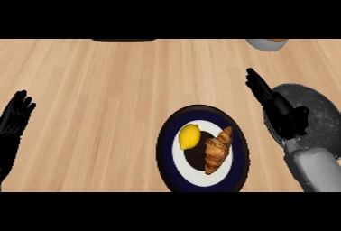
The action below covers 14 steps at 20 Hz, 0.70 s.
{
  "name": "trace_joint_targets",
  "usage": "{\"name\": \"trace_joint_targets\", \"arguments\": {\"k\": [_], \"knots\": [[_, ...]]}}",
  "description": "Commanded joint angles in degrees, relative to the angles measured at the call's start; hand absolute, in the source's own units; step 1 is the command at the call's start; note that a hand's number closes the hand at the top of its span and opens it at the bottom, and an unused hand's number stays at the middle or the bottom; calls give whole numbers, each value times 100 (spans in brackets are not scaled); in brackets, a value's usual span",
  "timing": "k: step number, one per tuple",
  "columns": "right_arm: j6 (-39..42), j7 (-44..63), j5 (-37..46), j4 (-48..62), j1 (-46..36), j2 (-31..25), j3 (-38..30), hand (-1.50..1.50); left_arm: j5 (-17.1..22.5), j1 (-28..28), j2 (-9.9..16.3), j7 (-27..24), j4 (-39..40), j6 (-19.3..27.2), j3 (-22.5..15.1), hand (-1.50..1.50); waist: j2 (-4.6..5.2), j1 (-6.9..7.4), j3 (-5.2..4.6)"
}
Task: Pick the lemon from the plate and place it in the pan
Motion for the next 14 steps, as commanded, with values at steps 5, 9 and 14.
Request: {"name": "trace_joint_targets", "arguments": {"k": [5, 9, 14], "knots": [[-1303, 172, 355, -611, -528, 1083, -55, 150, -314, -582, -1163, 133, -256, 284, -989, 0, -178, -69, -7], [-2876, 557, 1469, -727, 686, 838, -176, -150, -191, -387, -1455, 107, -28, 320, -1107, 0, -253, -470, -25], [-3165, 1127, 2779, -2427, 2132, 587, 1077, -150, -394, -629, -1774, 83, 231, 294, -1390, 0, -204, -200, -17]]}}
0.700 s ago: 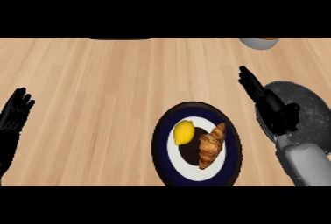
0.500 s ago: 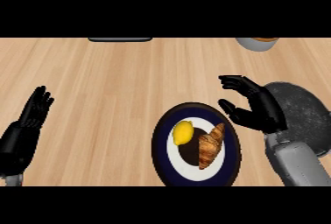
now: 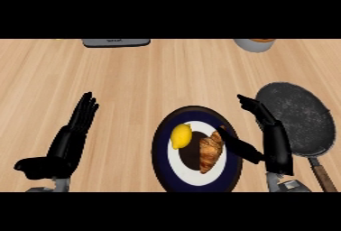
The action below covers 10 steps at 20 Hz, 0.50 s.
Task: Pick the lemon from the plate and place it in the pan
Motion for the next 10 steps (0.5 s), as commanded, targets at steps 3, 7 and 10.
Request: {"name": "trace_joint_targets", "arguments": {"k": [3, 7, 10], "knots": [[-263, 1251, 1531, -1662, 1074, -694, 685, -150, -190, -77, -342, -42, 129, 49, -257, 0, 7, 120, 3], [495, 2773, 2169, -2069, 540, -809, 836, -150, -204, -390, -410, 105, 291, -48, -190, 0, 32, 215, 4], [1223, 3447, 2326, -1720, -169, -774, 933, -150, -351, -191, -516, -316, 459, -64, -281, 0, 48, 299, 4]]}}
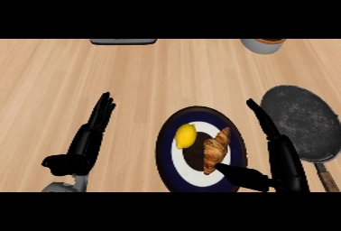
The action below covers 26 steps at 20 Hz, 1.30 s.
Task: Pick the lemon from the plate and place it in the pan
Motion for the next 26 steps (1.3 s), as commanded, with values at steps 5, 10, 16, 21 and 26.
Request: {"name": "trace_joint_targets", "arguments": {"k": [5, 10, 16, 21, 26], "knots": [[1656, 1986, 214, 789, -1512, 340, 342, -150, -180, -233, -267, 125, 106, 90, -107, 0, 36, 153, 5], [2869, 2698, -143, 1402, -2189, 479, 576, -150, -262, 95, -239, -191, 150, -53, -207, 0, 30, 182, 3], [3313, 2735, 53, 2656, -2608, 1074, 885, -150, -288, -184, -350, 80, 176, -13, -74, 0, 25, 127, 12], [3289, 2632, 400, 3148, -2535, 1608, 675, -150, -215, 66, -280, 69, -71, -293, 183, 0, 17, 89, 14], [3557, 2754, 677, 2515, -1982, 1647, 589, -150, -328, 135, -249, 58, -21, -506, 460, 0, 10, 63, 14]]}}
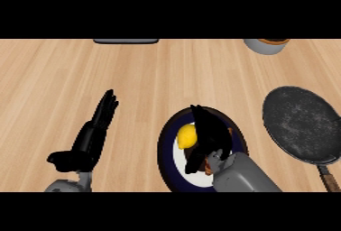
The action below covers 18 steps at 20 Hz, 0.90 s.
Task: Pick the lemon from the plate and place it in the pan
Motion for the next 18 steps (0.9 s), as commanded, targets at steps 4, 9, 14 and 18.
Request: {"name": "trace_joint_targets", "arguments": {"k": [4, 9, 14, 18], "knots": [[94, -83, 490, 332, 117, 414, -326, -150, -239, 104, -258, -634, 628, -293, 149, 0, 2, -18, -1], [-195, -878, 701, 850, 231, 403, -672, -150, -348, -67, -336, 121, 83, -179, 281, 0, 1, -10, 1], [-634, -1129, 714, 1606, 41, 553, -700, -150, -681, 607, -567, 70, -508, -25, -115, 0, 1, 19, 2], [-514, -967, 527, 2111, -356, 554, -815, -150, -516, 108, -388, 394, -347, -381, 324, 0, 3, 15, 1]]}}
